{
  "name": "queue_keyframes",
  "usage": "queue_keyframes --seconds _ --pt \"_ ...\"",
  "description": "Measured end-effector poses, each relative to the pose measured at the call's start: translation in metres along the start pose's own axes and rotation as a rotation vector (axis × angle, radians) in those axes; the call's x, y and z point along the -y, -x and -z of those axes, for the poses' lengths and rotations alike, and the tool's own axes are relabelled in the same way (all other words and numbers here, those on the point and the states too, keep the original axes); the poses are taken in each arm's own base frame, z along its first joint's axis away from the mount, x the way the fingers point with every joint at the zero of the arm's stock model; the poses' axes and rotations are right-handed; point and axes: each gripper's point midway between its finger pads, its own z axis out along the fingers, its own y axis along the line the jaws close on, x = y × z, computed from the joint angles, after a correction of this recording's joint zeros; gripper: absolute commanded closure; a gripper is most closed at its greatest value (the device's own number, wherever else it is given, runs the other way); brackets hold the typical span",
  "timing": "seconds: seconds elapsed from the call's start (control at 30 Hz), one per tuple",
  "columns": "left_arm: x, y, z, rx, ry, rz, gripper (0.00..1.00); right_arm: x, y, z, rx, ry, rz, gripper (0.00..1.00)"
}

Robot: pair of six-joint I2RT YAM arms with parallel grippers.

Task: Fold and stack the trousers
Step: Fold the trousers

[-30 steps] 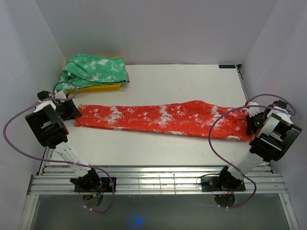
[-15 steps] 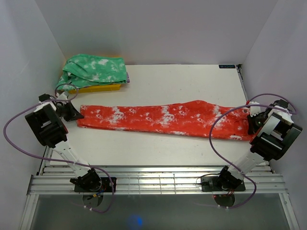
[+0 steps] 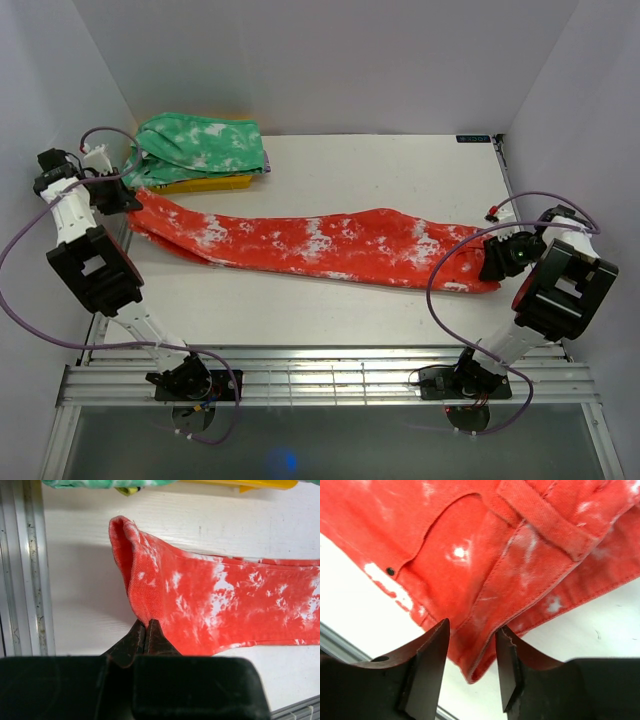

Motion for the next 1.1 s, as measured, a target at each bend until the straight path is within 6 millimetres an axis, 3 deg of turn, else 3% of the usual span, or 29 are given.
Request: queue_keyframes --seconds 0.1,0.27,0.33,0.43,0.53,0.63,0.9,1.1 --pt "0.012 0.000 0.003 -0.011 0.002 -0.018 1.00 -0.008 0.003 0.002 0.006 0.031 -0.019 0.49" --pt "0.017 -0.015 -0.010 -0.064 0.004 -0.004 1.00 0.000 0.015 0.011 0.020 0.013 -0.021 0.48" --pt "0.015 -0.022 -0.015 -0.081 0.005 0.008 1.00 0.005 0.019 0.013 0.023 0.002 -0.020 0.40" --pt "0.016 -0.031 -0.019 -0.102 -0.001 0.020 1.00 0.009 0.020 0.014 0.018 -0.007 -0.031 0.08" --pt "0.024 -0.035 -0.026 -0.117 -0.016 0.013 1.00 0.009 0.019 0.014 0.011 -0.008 -0.037 0.10" --pt "0.046 -0.041 -0.035 -0.140 -0.047 -0.013 1.00 0.011 0.021 0.017 0.014 -0.014 -0.046 0.10" --pt "0.130 -0.055 -0.043 -0.172 -0.142 -0.113 1.00 0.022 0.025 0.029 0.034 -0.049 -0.074 0.10" --pt "0.176 -0.062 -0.061 -0.187 -0.202 -0.119 1.00 0.023 0.020 0.026 0.014 -0.043 -0.091 0.10"
